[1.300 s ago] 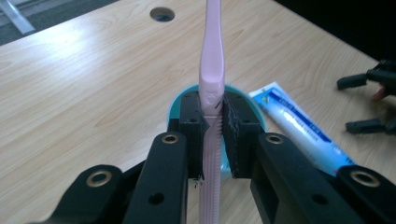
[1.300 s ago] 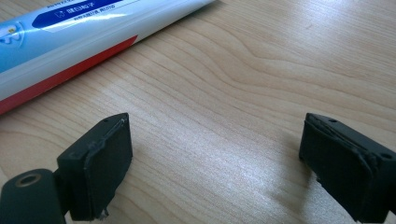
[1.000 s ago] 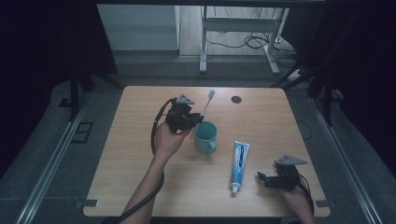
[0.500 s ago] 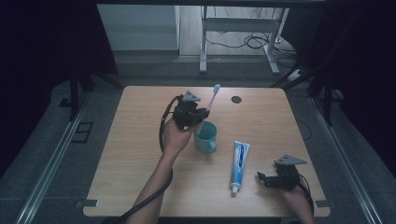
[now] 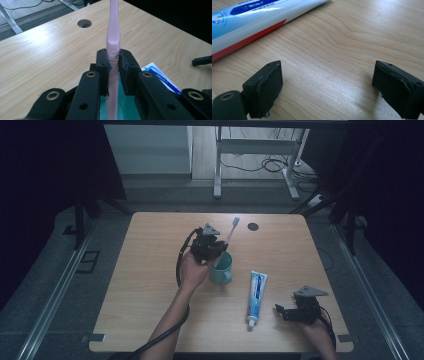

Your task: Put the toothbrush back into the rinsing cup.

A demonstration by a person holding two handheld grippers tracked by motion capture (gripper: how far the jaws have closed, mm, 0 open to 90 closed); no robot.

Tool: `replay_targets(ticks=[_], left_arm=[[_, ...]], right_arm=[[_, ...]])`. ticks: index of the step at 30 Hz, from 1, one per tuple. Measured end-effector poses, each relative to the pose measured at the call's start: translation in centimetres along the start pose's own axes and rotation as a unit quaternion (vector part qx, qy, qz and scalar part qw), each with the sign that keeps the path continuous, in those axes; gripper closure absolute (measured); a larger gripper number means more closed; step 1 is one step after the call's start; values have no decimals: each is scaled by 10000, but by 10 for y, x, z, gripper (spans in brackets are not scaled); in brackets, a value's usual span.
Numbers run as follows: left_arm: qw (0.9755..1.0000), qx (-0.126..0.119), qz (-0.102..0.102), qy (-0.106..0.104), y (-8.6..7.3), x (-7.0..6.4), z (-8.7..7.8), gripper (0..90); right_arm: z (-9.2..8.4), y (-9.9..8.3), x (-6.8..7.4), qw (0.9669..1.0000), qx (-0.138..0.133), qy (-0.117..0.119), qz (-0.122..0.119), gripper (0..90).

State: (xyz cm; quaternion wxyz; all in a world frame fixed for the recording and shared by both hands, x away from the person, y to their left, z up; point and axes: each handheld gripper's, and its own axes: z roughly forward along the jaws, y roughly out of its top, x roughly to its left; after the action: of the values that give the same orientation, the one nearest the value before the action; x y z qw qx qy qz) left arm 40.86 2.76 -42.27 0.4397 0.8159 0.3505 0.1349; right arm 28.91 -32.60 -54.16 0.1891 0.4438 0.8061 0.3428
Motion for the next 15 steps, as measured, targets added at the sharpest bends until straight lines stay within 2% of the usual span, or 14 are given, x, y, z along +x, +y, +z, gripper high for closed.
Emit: replay_targets(ticks=[15], left_arm=[[9996, 250, -102, 55, -21, 1, 18, 784]], right_arm=[[0, 0, 0, 10000, 3, -2, -2, 93]])
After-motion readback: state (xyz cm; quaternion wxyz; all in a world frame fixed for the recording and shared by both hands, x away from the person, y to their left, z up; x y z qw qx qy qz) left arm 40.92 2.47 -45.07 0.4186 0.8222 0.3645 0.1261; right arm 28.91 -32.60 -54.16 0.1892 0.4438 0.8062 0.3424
